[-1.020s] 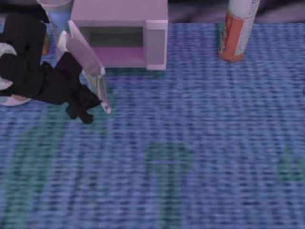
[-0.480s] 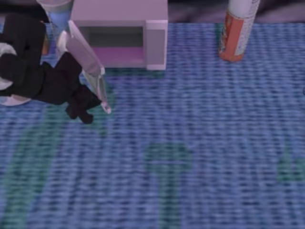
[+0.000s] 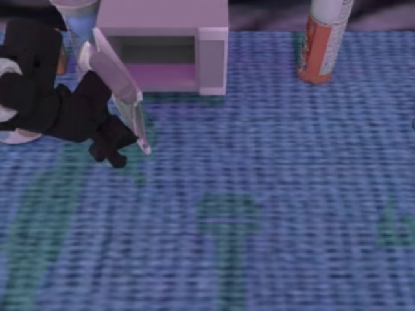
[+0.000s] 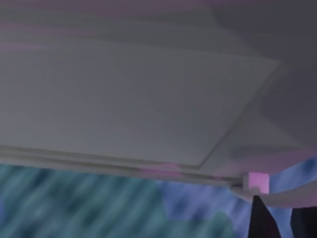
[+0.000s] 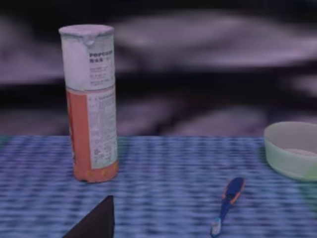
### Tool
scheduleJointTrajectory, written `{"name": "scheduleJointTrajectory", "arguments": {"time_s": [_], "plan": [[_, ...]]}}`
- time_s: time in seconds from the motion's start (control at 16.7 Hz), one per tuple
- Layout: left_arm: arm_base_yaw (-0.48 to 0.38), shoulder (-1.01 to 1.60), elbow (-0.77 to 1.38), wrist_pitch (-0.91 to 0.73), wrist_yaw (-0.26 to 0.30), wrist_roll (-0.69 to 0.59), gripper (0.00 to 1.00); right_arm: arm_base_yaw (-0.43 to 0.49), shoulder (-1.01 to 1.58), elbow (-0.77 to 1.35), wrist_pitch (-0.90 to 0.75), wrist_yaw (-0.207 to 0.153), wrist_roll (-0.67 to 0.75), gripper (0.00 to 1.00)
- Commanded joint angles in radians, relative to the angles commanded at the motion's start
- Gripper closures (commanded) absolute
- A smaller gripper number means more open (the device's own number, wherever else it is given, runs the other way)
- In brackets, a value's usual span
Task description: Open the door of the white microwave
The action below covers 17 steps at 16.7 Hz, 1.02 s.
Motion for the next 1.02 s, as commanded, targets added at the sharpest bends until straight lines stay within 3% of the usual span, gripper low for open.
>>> {"name": "scheduleJointTrajectory", "arguments": {"time_s": [0.54,1.02], "plan": [[-0.004,-0.001,-0.005,-0.003,0.005,-0.001,1.00,0.000,0.000,0.000,0.000,0.000,0.000,0.00],[0.034,0.009,0.018,-0.054,0.044,0.090,1.00,0.000,0.000,0.000,0.000,0.000,0.000,0.00]]}}
